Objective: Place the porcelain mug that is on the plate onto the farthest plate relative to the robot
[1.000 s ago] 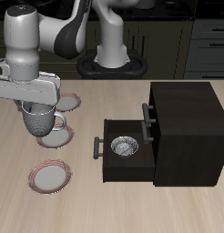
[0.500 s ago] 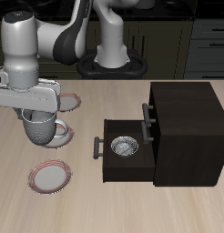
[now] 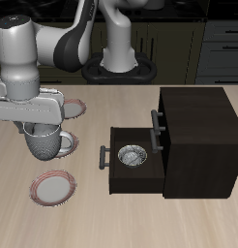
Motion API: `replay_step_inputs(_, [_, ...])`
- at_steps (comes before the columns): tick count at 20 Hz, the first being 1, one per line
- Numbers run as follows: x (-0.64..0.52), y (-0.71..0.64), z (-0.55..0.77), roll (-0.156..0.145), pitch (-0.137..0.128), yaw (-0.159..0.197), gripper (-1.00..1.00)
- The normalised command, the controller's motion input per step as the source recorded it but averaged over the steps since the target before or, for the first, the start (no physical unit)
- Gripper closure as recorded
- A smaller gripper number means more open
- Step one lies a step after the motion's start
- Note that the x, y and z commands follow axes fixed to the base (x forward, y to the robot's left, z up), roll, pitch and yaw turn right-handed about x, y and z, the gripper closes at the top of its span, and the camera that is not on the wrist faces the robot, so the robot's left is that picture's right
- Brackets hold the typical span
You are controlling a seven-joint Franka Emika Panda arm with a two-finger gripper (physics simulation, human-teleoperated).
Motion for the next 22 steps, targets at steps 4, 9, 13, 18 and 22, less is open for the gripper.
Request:
replay_step_inputs(4, [0.06,0.27,0.01,0.043,-0.010,0.020,1.00])
replay_step_inputs(9, [0.15,0.18,-0.01,0.012,-0.002,-0.007,1.00])
replay_step_inputs(13, [0.08,0.06,-0.05,-0.006,0.006,-0.002,1.00])
replay_step_inputs(18, [0.12,0.07,-0.11,0.000,0.008,-0.017,1.00])
replay_step_inputs(22, [0.11,0.05,-0.17,-0.013,0.004,0.011,1.00])
